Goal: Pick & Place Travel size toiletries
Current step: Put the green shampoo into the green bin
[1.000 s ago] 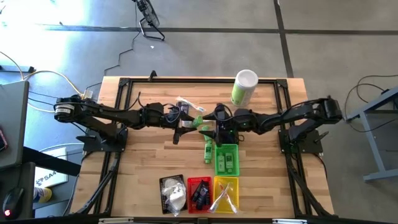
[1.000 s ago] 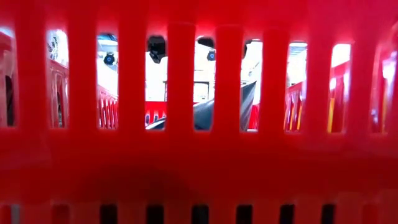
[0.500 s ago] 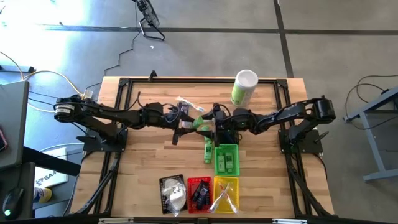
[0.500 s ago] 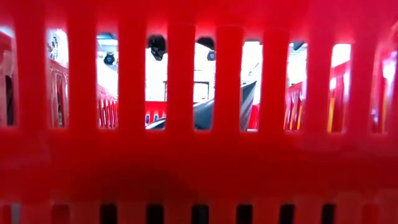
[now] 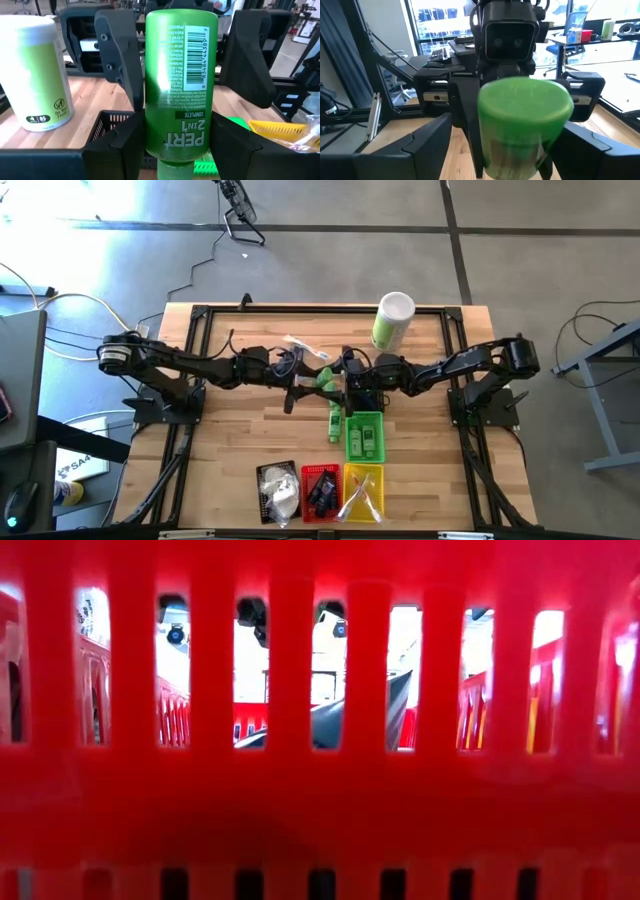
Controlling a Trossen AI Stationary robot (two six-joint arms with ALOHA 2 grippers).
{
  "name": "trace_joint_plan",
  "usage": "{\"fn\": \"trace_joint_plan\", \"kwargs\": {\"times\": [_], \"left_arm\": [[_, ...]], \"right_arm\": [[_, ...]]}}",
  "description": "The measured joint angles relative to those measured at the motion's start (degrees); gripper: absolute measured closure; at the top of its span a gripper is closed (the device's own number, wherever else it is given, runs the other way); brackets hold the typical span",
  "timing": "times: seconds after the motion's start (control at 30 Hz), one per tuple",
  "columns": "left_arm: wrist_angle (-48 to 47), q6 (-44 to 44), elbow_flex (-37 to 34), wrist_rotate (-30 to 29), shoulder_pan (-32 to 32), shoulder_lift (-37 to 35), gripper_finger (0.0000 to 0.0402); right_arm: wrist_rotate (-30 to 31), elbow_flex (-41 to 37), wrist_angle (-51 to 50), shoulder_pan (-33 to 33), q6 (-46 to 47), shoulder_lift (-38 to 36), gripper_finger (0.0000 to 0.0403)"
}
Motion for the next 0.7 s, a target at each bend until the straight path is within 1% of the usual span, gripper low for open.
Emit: {"fn": "trace_joint_plan", "kwargs": {"times": [0.17, 0.47, 0.7], "left_arm": [[-0.06, 0.09, -0.01, 0.02, 0.09, 0.0, 0.0217], [-0.19, 0.11, -0.02, 0.08, 0.07, 0.0, 0.0217], [-0.17, 0.11, -0.02, 0.15, 0.07, 0.0, 0.0217]], "right_arm": [[0.02, 0.0, -0.12, -0.02, 0.0, -0.02, 0.0116], [0.11, 0.0, -1.42, -0.04, 0.0, -0.02, 0.0175], [0.26, 0.0, -1.42, -0.04, 0.01, -0.04, 0.0203]]}}
